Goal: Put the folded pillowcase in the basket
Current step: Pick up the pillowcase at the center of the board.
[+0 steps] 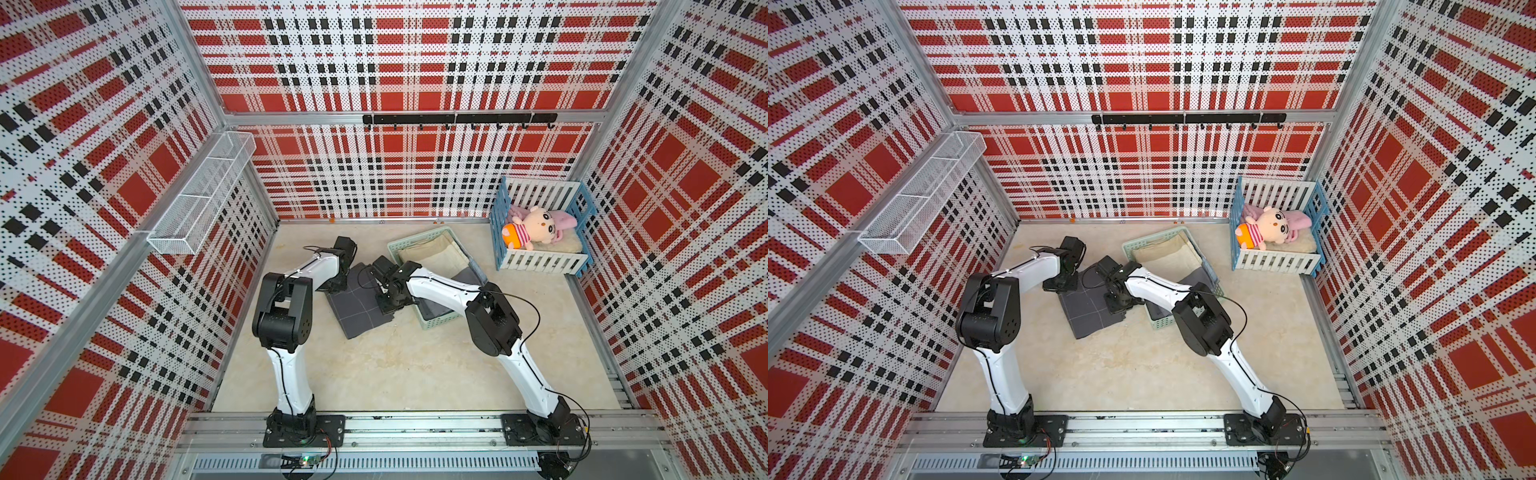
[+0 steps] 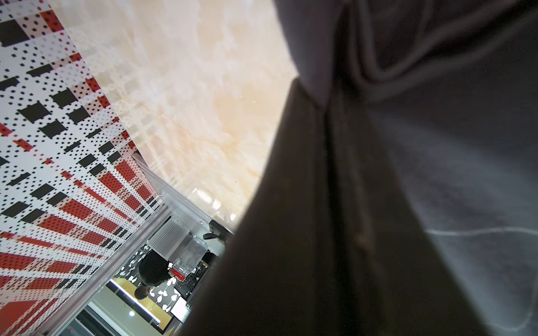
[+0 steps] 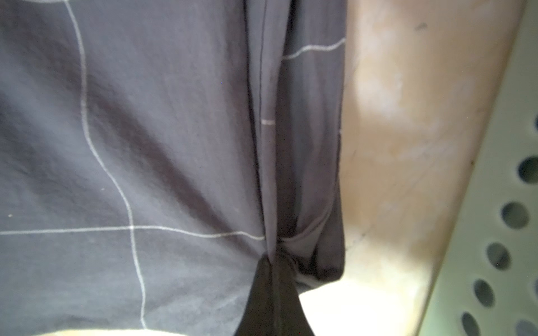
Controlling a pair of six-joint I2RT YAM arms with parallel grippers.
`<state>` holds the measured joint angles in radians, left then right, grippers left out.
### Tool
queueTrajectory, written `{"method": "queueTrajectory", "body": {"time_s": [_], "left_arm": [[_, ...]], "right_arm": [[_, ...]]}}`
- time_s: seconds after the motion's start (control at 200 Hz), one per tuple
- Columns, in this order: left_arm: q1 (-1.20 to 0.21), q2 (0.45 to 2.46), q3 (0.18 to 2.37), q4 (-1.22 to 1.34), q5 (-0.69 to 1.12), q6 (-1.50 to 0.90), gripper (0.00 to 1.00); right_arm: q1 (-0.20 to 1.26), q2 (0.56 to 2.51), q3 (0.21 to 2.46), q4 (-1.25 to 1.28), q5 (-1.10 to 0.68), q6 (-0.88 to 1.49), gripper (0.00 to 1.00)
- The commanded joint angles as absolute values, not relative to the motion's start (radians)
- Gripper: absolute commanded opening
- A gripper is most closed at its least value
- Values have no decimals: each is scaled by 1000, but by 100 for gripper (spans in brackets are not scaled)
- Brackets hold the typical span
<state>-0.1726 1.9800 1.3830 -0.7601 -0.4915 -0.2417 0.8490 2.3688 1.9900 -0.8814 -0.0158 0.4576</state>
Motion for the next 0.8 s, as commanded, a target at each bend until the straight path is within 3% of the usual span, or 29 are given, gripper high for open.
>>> {"method": "queueTrajectory", "body": {"time_s": [0.0,0.01,0.05,0.095,0.286,0.556,0.797], "left_arm": [[-155,1982,1396,-765,-531,-244,0],[-155,1982,1396,-765,-531,-244,0],[-156,1983,1393,-764,-535,-243,0],[-154,1987,1391,-765,-544,-242,0],[-154,1988,1381,-764,-563,-242,0],[-153,1990,1379,-760,-545,-242,0],[-154,1995,1383,-759,-533,-246,0]], "right_arm": [[851,2356,1983,-997,11,458,26],[851,2355,1988,-1002,17,456,39],[853,2340,1993,-1005,36,458,61],[853,2313,1994,-1004,52,466,67],[853,2257,2011,-1003,67,453,70],[854,2393,2104,-979,-52,445,81],[861,2458,2127,-1009,-90,435,84]]}}
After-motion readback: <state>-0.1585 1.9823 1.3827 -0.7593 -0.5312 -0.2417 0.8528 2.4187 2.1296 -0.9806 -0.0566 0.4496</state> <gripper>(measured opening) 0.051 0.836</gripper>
